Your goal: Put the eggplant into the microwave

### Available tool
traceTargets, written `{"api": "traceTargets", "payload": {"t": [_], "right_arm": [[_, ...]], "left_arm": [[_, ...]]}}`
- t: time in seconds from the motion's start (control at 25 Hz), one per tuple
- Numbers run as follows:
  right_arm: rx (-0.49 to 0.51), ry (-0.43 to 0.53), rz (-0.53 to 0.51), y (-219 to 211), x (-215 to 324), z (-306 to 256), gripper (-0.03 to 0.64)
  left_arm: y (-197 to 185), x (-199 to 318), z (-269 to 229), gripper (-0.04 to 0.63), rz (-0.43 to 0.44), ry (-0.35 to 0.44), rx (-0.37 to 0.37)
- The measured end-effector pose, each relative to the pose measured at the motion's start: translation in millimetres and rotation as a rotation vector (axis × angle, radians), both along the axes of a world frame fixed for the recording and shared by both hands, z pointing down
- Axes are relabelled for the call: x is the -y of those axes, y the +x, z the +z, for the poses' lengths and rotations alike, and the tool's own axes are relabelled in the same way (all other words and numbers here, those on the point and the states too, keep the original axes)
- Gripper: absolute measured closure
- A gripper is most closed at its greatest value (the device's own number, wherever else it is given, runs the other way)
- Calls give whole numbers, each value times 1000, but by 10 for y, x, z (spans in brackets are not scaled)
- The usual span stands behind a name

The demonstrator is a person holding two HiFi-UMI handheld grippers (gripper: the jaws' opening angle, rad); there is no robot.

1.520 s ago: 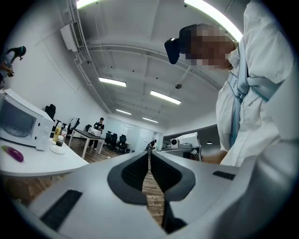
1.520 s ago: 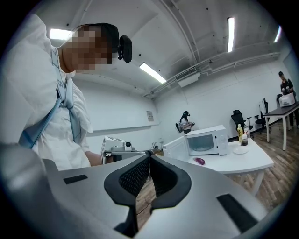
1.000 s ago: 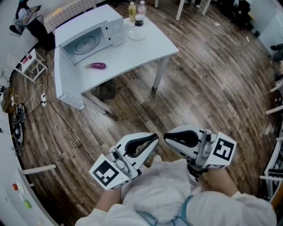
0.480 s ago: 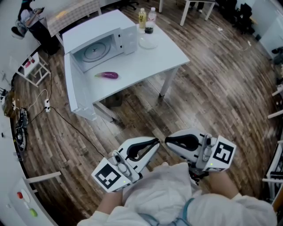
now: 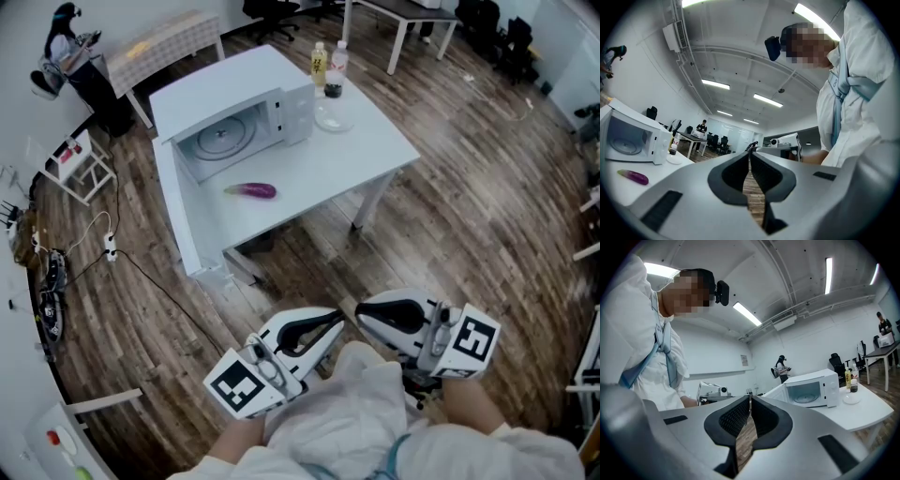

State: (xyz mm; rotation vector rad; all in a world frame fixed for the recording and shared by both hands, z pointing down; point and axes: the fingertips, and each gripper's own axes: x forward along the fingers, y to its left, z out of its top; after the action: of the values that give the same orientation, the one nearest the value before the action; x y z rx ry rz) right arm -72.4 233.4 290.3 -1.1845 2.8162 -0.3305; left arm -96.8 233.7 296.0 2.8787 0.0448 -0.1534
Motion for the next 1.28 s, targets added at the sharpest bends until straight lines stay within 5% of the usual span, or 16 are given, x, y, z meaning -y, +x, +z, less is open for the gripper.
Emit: {"api": "traceTargets", "payload": {"t": [0.32,0.76,1.08,1.28], "right_arm": [[-26,8,0,127,432,66,581],[-69,6,-141,658,1418,187,581],[-84,-4,-224,842,1786,329,581],[-76,-8,-261,961,1896,399,581]], "left_arm": [[123,387,127,577,-49,-9,18],[613,1562,331,578,-305,-34,38],[744,2119,630,577,-394,21,143],[808,2386,893,577,-483,-11,220]]}}
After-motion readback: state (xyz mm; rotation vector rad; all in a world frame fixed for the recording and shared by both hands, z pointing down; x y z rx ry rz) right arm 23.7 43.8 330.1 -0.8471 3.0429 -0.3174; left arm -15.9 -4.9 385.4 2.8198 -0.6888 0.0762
